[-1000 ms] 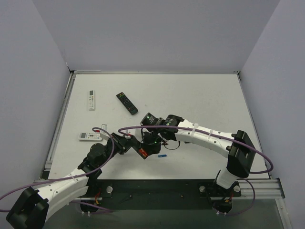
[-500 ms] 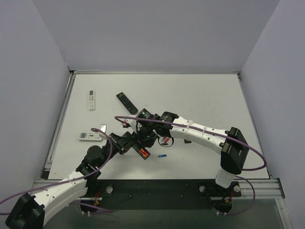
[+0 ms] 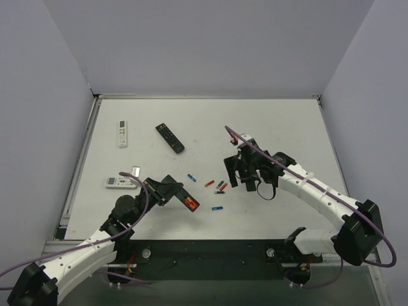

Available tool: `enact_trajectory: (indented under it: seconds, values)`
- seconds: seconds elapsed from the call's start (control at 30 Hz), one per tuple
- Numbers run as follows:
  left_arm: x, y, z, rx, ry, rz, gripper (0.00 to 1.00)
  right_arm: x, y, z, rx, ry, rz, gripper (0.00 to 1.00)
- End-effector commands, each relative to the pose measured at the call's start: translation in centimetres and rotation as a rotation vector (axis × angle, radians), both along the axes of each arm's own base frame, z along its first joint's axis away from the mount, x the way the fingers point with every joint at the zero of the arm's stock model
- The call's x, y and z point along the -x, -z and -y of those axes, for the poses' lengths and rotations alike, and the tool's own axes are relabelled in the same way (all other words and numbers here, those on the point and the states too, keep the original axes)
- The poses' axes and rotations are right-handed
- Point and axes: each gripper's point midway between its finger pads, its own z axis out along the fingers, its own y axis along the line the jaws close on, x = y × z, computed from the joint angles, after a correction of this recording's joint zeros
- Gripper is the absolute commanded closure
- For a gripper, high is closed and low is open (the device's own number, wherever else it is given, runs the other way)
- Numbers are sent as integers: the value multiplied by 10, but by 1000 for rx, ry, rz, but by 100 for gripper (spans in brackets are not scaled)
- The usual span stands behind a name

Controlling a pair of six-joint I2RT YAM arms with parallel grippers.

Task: Load the batteries into the remote control
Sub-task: Load the battery into the remote control, then pick up the battery cover at the center of the board.

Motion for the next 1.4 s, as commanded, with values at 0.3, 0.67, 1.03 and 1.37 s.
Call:
enact_trajectory:
  seconds: [0.3, 0.67, 1.03, 1.37]
  values:
    - [-2, -3, -2, 7, -17, 23, 100, 14, 97, 85, 158, 450, -203, 18]
    - [-1, -4, -4, 16, -21, 17, 100, 3, 130, 86, 184, 511, -270, 33]
    - [-1, -4, -5, 18, -23, 16, 100, 10, 157, 88, 228, 516, -353, 42]
    - [-2, -4, -2, 20, -13, 20, 100, 18, 163, 96, 197, 571, -401, 54]
